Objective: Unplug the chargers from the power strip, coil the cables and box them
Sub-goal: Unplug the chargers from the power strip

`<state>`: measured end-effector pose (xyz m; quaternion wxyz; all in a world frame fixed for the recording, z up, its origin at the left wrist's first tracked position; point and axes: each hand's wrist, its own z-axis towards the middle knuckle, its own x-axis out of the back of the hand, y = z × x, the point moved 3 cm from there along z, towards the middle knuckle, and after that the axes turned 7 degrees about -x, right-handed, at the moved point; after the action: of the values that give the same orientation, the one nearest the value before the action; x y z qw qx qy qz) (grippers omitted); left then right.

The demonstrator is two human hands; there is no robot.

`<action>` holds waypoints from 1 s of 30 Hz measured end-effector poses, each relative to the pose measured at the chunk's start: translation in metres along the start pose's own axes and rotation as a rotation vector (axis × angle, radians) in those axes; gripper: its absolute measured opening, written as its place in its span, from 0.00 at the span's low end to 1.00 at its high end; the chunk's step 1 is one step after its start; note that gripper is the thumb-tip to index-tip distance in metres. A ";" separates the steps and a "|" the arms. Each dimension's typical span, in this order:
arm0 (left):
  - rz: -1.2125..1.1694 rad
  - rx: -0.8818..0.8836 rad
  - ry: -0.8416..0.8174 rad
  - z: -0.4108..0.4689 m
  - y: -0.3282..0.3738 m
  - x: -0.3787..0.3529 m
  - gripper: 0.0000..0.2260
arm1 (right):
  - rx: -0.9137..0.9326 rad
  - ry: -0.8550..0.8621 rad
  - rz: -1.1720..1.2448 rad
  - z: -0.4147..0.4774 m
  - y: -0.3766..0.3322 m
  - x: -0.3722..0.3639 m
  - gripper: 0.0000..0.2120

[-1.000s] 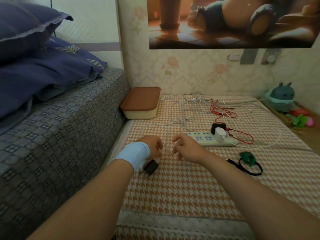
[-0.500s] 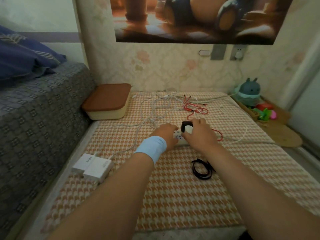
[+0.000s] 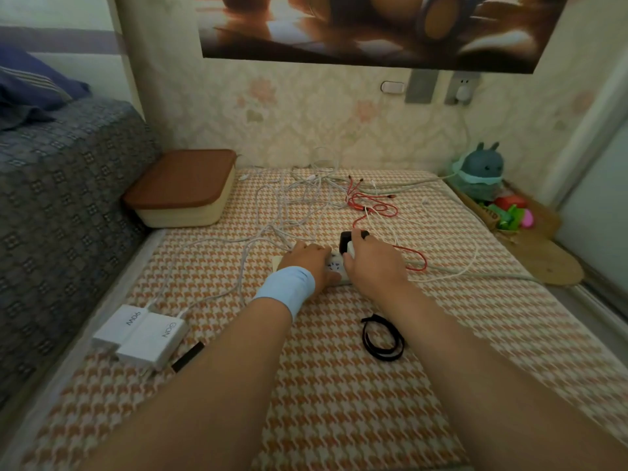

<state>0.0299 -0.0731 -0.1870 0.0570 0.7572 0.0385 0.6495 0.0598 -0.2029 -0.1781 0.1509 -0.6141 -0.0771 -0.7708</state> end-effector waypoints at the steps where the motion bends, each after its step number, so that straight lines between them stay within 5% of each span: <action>1: -0.018 0.002 0.005 0.000 0.000 0.001 0.29 | 0.002 0.018 0.010 0.000 0.000 -0.001 0.29; 13: -0.129 -0.028 -0.055 -0.001 0.007 0.009 0.40 | 0.005 0.108 0.242 -0.006 0.009 -0.009 0.27; 20: -0.181 -0.054 0.039 0.003 0.003 0.005 0.38 | -0.102 -0.055 0.007 0.006 -0.008 -0.004 0.32; 26: -0.150 -0.054 0.054 -0.002 0.007 0.006 0.38 | -0.041 -0.006 0.144 0.014 0.007 0.014 0.16; 30: -0.159 -0.063 0.037 -0.002 0.005 0.007 0.38 | 0.023 -0.055 0.176 0.004 0.024 0.017 0.24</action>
<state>0.0293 -0.0776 -0.1795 0.1316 0.7373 0.0790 0.6579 0.0683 -0.2263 -0.1618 0.2229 -0.6379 -0.0358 -0.7363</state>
